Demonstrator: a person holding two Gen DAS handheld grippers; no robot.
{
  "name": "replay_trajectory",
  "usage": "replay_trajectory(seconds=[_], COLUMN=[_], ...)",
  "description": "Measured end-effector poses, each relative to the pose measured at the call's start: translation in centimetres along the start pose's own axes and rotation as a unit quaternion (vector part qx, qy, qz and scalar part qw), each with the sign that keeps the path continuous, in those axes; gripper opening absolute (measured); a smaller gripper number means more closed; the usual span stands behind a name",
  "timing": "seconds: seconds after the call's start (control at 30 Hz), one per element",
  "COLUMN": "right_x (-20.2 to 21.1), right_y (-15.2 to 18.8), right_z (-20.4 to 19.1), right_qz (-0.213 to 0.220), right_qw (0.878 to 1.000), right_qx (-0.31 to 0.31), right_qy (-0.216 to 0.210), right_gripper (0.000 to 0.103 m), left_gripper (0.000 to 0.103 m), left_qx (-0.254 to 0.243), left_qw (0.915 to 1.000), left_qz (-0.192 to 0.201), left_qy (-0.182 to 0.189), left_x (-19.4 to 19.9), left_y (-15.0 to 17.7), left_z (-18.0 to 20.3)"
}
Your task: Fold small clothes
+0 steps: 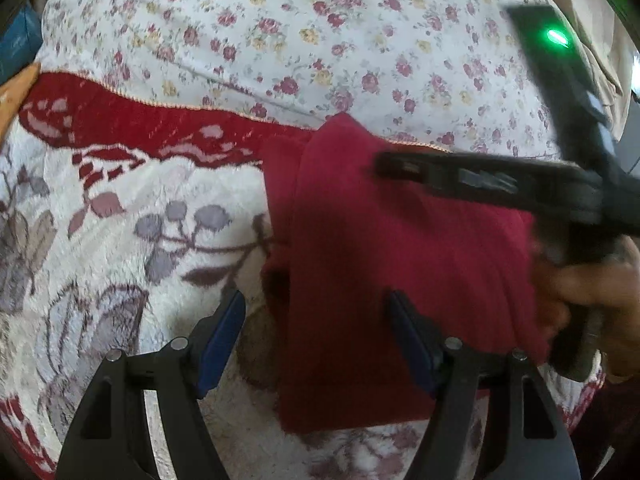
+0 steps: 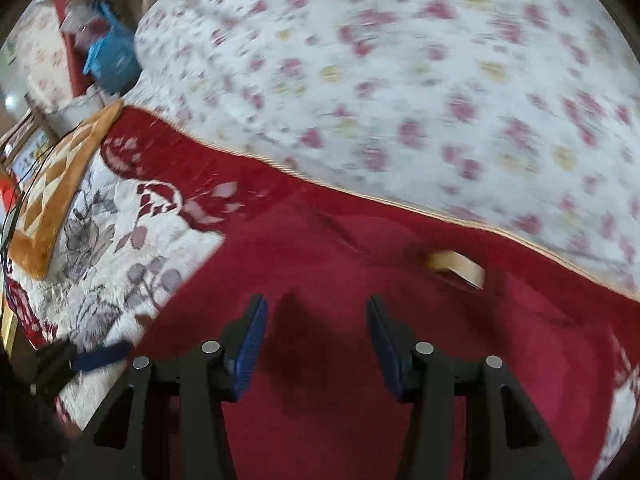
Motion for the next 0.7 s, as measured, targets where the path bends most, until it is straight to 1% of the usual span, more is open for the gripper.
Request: replay_trajectory(seconds=[0.1, 0.13, 0.17, 0.23, 0.3, 0.43, 0.5, 0.57, 0.6, 0.63, 0.7], right_x=[-2.8, -4.0, -4.8, -6.0, -6.6, -5.7, -4.5, -3.5, -3.2, -3.1, -3.3], right_y=[-0.6, -0.9, -1.0, -1.4, -1.9, -2.2, -2.3, -2.4, -2.3, -2.3, -2.1], right_z=[-1.4, -1.6, -1.5, -1.4, -1.4, -1.2, -1.0, -1.1, -1.4, -1.8, -3.1], right_qz=[-0.017, -0.028, -0.036, -0.04, -0.042, -0.041, -0.04, -0.038, -0.038, -0.041, -0.055], right_qw=[1.0, 1.0, 0.999, 0.999, 0.999, 0.999, 0.997, 0.996, 0.996, 0.997, 0.996], right_qx=[0.005, 0.002, -0.005, -0.013, -0.015, -0.03, -0.056, -0.068, -0.065, -0.058, -0.042], right_qy=[0.008, 0.007, 0.006, 0.009, 0.012, 0.005, -0.017, -0.037, -0.041, -0.042, -0.049], right_gripper=[0.054, 0.052, 0.052, 0.052, 0.052, 0.052, 0.052, 0.058, 0.063, 0.065, 0.066], left_gripper=[0.073, 0.074, 0.074, 0.074, 0.077, 0.078, 0.079, 0.079, 0.079, 0.079, 0.079], left_qx=[0.012, 0.016, 0.021, 0.027, 0.032, 0.038, 0.036, 0.034, 0.034, 0.034, 0.034], left_qw=[0.9998, 0.9997, 0.9996, 0.9993, 0.9991, 0.9989, 0.9991, 0.9992, 0.9992, 0.9992, 0.9991], left_qz=[-0.005, -0.007, -0.011, -0.013, -0.014, -0.014, -0.013, -0.012, -0.012, -0.012, -0.012], left_qy=[0.015, 0.016, 0.018, 0.022, 0.023, 0.024, 0.021, 0.019, 0.019, 0.019, 0.019], left_x=[-0.4, -0.7, -1.0, -1.3, -1.5, -1.5, -1.4, -1.3, -1.3, -1.3, -1.3], left_y=[0.0, 0.0, 0.0, -0.1, -0.1, -0.1, 0.1, 0.1, 0.1, 0.1, 0.2], left_z=[-0.4, -0.4, -0.6, -0.8, -1.0, -1.3, -1.3, -1.2, -1.2, -1.2, -1.2])
Point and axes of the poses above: each gripper's, at about its wrist camera, not at the fingertips, and x roughly against the way its jaws point, z to its right, y to its underside, the point moved 5 cm from there along -x, roughly the way its jaws point, and after that the axes turned 8 degrees about -x, right-handed, at the moved point
